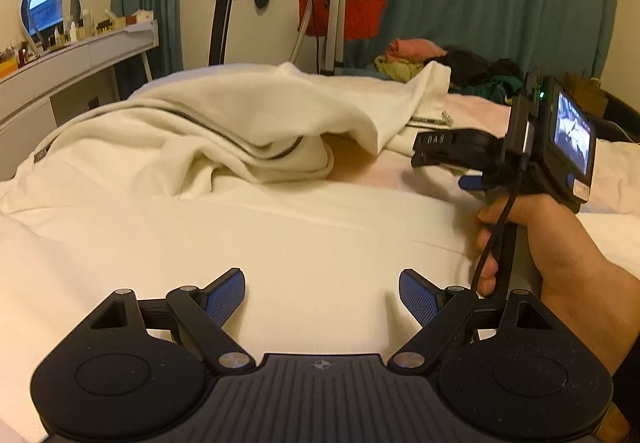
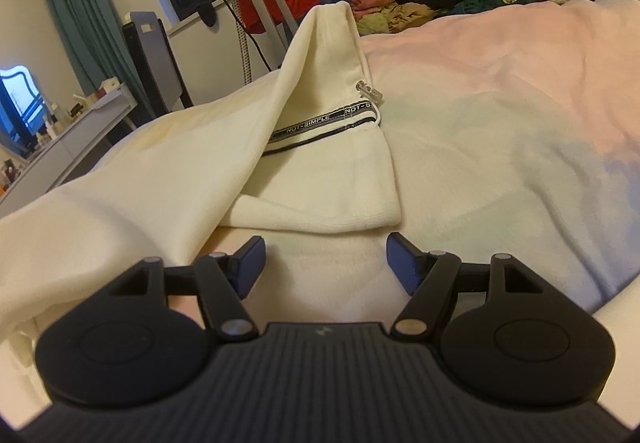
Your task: Fold clothes
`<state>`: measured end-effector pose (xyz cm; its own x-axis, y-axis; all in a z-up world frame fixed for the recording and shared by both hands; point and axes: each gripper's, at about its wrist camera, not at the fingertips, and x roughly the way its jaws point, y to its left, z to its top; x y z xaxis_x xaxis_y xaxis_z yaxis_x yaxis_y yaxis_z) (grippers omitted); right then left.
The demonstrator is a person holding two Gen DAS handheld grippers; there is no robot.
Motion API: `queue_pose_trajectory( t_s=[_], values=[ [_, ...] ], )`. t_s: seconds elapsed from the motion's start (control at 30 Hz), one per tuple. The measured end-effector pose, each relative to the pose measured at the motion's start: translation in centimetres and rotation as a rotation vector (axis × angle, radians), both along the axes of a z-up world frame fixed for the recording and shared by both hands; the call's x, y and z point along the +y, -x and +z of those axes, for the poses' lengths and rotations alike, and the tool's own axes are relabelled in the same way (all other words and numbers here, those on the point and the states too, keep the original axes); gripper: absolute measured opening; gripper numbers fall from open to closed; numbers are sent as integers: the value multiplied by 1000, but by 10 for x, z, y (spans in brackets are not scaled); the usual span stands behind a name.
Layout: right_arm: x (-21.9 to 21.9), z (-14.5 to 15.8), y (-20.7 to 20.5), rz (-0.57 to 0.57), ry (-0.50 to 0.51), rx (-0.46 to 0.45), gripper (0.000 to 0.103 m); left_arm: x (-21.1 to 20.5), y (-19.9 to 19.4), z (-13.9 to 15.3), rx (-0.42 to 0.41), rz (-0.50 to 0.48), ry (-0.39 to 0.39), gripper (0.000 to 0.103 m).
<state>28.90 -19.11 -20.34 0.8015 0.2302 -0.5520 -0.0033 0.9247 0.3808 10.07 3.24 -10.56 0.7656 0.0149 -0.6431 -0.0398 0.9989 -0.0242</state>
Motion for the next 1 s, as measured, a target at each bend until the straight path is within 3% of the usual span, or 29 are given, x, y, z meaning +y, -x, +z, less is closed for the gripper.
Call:
queue_pose_trajectory(
  t_s=[0.3, 0.4, 0.47, 0.53, 0.6, 0.63, 0.67, 0.7, 0.8, 1.0],
  values=[
    [-3, -2, -2, -17, -40, -11, 70, 2, -2, -5, 31, 5, 14, 86],
    [-22, -7, -8, -29, -233, -12, 70, 5, -4, -6, 38, 21, 35, 86],
    [-46, -18, -20, -62, -473, 16, 69, 8, -5, -8, 43, 33, 56, 86],
    [-64, -27, -34, -130, -622, 64, 63, 9, -7, -9, 42, 37, 63, 86],
    [-73, -32, -46, -182, -687, 110, 49, 10, -9, -11, 41, 40, 69, 86],
    [-74, -31, -51, -189, -671, 124, 43, 10, -10, -12, 40, 41, 67, 86],
    [-74, -30, -56, -196, -651, 137, 20, 10, -11, -13, 40, 41, 66, 86],
    [-75, -30, -61, -202, -631, 150, 13, 10, -13, -14, 39, 42, 63, 86],
    [-79, -22, -66, -212, -589, 147, 11, 11, -16, -14, 33, 48, 63, 86],
    [-131, 36, -52, -288, -455, 12, 10, 16, -14, -8, 23, 51, 91, 86]
  ],
)
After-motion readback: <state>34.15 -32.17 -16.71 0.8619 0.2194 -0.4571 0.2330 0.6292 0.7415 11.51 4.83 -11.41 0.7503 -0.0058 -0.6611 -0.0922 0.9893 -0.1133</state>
